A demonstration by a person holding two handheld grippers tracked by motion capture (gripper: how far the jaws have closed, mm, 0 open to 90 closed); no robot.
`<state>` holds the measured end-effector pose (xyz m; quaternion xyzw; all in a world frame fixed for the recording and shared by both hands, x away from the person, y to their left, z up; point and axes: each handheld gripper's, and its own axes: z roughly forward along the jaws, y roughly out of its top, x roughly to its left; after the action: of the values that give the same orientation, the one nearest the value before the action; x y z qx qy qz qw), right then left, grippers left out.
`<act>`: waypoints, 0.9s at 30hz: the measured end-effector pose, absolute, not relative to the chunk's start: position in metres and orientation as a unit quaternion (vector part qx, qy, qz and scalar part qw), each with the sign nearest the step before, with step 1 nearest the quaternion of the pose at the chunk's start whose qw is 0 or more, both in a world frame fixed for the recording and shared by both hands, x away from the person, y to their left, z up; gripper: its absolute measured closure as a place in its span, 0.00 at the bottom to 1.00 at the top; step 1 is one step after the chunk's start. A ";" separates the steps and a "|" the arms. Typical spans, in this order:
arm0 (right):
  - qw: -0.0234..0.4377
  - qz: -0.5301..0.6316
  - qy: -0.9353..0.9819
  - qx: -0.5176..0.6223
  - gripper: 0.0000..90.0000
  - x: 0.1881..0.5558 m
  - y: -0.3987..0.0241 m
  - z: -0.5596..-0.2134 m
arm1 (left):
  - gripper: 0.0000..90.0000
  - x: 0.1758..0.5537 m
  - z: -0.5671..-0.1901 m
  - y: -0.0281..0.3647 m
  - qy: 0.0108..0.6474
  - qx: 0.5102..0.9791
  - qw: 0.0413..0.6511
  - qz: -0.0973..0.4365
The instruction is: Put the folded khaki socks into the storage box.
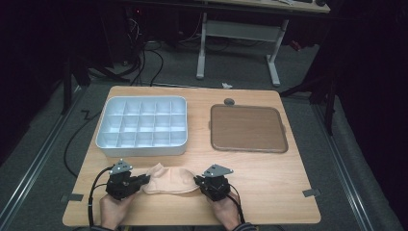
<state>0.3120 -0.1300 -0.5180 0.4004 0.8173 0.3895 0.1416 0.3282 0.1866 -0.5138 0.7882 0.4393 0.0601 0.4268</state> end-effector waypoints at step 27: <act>0.161 0.391 0.797 0.430 0.96 0.307 -0.172 -0.513 | 0.93 0.337 -0.507 0.146 0.404 0.802 0.437 0.055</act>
<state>0.3073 -0.1717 -0.5127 0.4304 0.7975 0.3910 0.1608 0.3374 0.1462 -0.5069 0.8015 0.4044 0.0551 0.4370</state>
